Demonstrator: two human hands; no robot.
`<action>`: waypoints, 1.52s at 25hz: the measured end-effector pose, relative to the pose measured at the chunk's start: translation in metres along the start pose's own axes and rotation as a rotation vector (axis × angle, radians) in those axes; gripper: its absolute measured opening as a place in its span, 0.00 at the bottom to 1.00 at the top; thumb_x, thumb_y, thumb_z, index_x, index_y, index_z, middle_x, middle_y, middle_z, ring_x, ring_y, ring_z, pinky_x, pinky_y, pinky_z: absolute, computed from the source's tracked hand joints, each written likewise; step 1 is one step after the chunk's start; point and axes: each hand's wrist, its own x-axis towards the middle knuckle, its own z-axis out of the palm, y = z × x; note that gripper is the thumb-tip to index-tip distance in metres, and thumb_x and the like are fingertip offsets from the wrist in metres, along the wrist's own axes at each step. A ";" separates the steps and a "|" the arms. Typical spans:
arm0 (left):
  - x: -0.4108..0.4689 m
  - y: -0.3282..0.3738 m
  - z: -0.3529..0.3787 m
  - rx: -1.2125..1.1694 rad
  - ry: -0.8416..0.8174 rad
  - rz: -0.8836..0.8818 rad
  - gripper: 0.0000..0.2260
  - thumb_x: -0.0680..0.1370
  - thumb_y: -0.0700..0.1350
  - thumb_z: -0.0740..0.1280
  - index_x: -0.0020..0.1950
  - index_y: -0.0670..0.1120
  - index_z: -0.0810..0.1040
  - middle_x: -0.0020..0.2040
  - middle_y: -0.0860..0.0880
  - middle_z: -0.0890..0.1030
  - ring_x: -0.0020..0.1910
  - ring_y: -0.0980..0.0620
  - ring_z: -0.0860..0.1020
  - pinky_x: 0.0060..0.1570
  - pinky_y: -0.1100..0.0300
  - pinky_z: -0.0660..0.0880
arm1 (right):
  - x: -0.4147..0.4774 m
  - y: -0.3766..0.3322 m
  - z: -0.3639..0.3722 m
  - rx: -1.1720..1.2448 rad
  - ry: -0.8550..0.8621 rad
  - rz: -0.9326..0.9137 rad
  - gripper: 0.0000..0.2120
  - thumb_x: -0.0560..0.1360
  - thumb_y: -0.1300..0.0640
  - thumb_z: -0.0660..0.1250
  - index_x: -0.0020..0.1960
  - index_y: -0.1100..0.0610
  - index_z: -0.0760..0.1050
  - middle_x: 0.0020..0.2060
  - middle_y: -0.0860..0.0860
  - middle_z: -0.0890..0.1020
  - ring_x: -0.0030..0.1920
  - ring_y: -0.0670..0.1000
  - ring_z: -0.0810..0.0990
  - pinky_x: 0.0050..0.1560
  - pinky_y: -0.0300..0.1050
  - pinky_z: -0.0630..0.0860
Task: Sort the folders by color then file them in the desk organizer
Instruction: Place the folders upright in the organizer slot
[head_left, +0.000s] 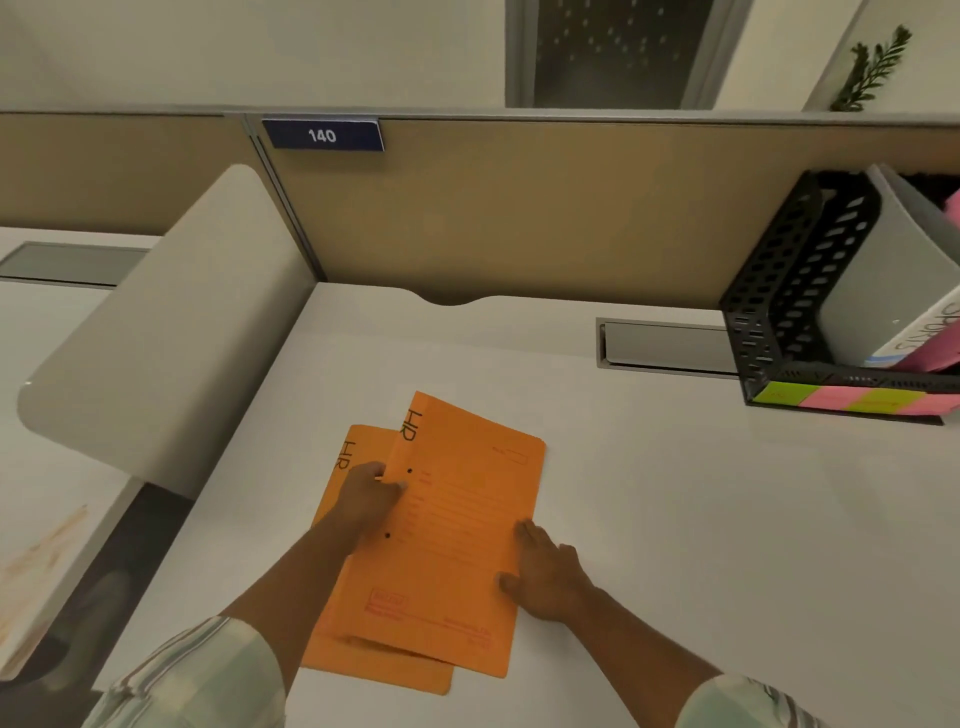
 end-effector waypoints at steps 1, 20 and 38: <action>-0.003 0.008 0.009 -0.039 -0.048 0.002 0.04 0.83 0.42 0.70 0.52 0.45 0.84 0.51 0.41 0.88 0.46 0.39 0.87 0.45 0.43 0.86 | -0.003 0.007 -0.007 0.036 0.018 0.022 0.38 0.82 0.40 0.59 0.82 0.58 0.49 0.81 0.54 0.58 0.78 0.57 0.62 0.76 0.61 0.61; -0.162 0.188 0.244 -0.382 -0.139 0.604 0.14 0.86 0.46 0.67 0.54 0.68 0.81 0.54 0.63 0.86 0.54 0.58 0.86 0.44 0.63 0.84 | -0.103 0.095 -0.237 0.654 0.616 -0.030 0.51 0.70 0.22 0.63 0.83 0.45 0.48 0.80 0.44 0.63 0.78 0.51 0.65 0.72 0.54 0.70; -0.215 0.338 0.430 -0.585 -0.177 0.796 0.14 0.84 0.43 0.67 0.44 0.58 0.86 0.36 0.61 0.85 0.38 0.61 0.84 0.37 0.71 0.79 | -0.181 0.205 -0.370 0.358 1.446 -0.199 0.37 0.82 0.61 0.65 0.82 0.41 0.49 0.55 0.46 0.78 0.41 0.46 0.80 0.40 0.44 0.84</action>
